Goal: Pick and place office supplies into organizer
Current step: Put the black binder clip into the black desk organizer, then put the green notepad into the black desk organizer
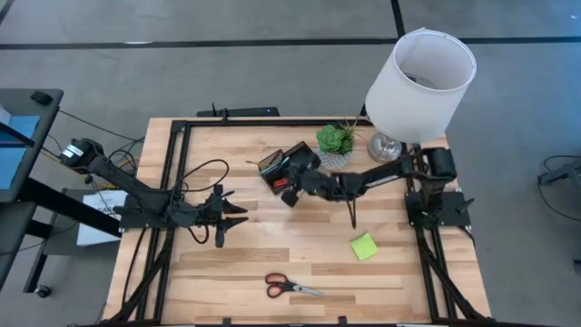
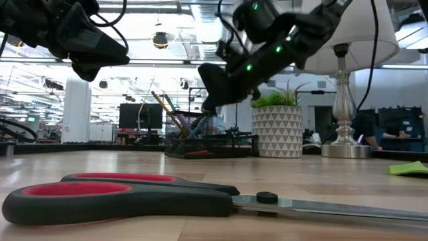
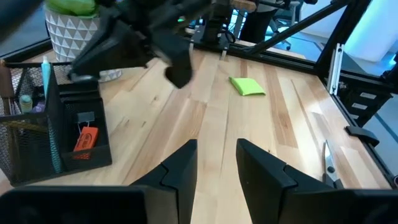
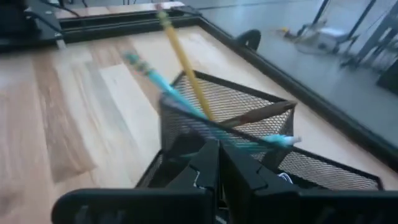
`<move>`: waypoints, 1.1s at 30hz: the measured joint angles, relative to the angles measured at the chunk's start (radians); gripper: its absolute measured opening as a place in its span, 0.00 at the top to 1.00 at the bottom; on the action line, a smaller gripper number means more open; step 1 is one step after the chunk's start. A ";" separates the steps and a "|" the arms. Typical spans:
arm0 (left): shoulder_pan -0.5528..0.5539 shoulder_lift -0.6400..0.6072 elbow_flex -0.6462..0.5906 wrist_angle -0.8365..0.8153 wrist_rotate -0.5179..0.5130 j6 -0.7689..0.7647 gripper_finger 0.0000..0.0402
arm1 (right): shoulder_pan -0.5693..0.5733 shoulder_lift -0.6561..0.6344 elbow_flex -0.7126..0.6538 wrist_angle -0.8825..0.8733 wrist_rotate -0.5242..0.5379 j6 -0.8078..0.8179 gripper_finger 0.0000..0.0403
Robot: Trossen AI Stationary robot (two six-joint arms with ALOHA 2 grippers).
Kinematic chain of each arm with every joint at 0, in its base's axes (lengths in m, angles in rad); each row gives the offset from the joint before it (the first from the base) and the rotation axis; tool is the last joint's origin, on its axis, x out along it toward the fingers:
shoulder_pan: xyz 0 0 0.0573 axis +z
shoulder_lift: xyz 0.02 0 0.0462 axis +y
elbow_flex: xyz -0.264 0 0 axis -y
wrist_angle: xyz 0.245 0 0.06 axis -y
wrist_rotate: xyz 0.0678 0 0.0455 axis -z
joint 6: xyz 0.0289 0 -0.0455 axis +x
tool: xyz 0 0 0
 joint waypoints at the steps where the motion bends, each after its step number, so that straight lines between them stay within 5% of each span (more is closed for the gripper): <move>1: 0.000 0.000 0.000 0.000 0.000 -0.008 0.74 | -0.017 0.009 0.000 0.001 -0.029 0.013 0.98; 11: 0.000 0.000 0.000 -0.001 0.008 -0.035 0.74 | -0.065 0.093 0.002 0.006 -0.141 0.098 0.95; 23: 0.000 0.000 0.000 -0.001 0.009 -0.036 0.74 | -0.042 0.088 0.067 -0.052 -0.154 0.073 0.75; 33: 0.000 0.000 0.000 0.001 0.009 -0.036 0.74 | 0.100 0.014 0.094 -0.161 -0.547 0.074 0.78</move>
